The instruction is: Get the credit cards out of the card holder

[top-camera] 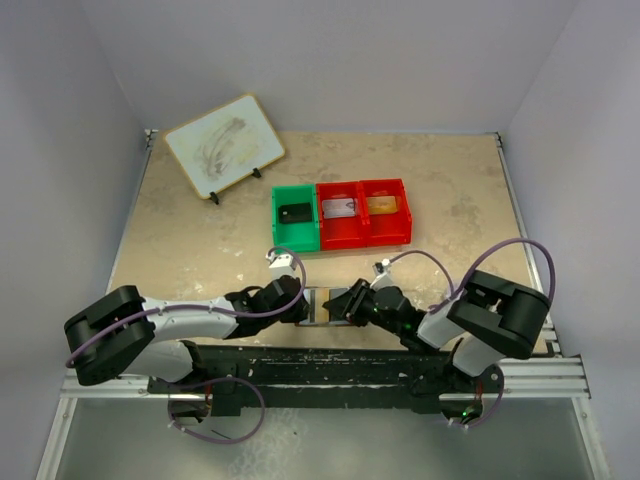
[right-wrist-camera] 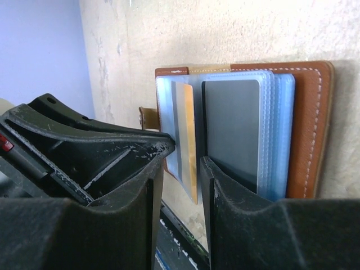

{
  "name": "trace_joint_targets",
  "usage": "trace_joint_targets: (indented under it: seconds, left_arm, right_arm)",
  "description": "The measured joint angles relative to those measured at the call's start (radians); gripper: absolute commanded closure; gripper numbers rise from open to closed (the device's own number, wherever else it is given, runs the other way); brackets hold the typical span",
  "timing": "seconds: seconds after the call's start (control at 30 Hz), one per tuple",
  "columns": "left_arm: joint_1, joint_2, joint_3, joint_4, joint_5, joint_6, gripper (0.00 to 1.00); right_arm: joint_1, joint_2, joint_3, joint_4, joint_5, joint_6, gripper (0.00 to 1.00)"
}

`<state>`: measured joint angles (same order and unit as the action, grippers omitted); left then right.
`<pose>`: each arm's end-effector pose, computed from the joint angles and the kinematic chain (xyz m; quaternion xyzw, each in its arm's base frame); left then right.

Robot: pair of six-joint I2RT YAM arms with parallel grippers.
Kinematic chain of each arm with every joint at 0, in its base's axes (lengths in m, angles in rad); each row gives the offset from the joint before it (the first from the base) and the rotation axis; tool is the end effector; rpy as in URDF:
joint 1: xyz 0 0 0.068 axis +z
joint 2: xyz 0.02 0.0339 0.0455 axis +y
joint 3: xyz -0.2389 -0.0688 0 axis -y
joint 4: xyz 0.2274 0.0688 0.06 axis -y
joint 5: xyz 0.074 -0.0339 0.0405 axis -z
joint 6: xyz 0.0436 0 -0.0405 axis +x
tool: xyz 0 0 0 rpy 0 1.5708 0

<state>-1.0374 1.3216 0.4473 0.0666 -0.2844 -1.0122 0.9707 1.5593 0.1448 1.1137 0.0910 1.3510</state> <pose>0.1290 -0.1945 0.1254 -0.0412 0.9193 -0.2467 0.3038 0.1298 0.1827 0.1023 0.1785 0.7846 0.5289 0.2698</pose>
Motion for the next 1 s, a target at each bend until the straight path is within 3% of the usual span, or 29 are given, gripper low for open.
trace_joint_targets:
  seconds: [0.23,0.5,0.63,0.73,0.87,1.0]
  left_arm:
    - [0.0,0.0,-0.001,0.0,0.0,0.0,0.91]
    - [0.0,0.0,-0.001,0.0,0.0,0.0,0.91]
    - [0.0,0.0,-0.001,0.0,0.0,0.0,0.91]
    - [0.0,0.0,-0.001,0.0,0.0,0.0,0.91]
    - [0.0,0.0,0.0,-0.001,0.0,0.001,0.91]
    - [0.0,0.002,0.0,-0.001,0.0,0.001,0.92]
  right_arm:
    - [0.0,0.055,0.027,0.036,-0.004,-0.015,0.69]
    - [0.0,0.132,-0.016,0.179,-0.014,-0.014,0.89]
    - [0.0,0.142,-0.023,0.197,-0.016,-0.014,0.93]
    - [0.0,0.142,-0.024,0.199,-0.017,-0.014,0.94]
    - [0.0,0.148,-0.026,0.217,-0.026,-0.01,0.8]
    - [-0.005,0.176,-0.034,0.271,-0.031,0.002,0.83]
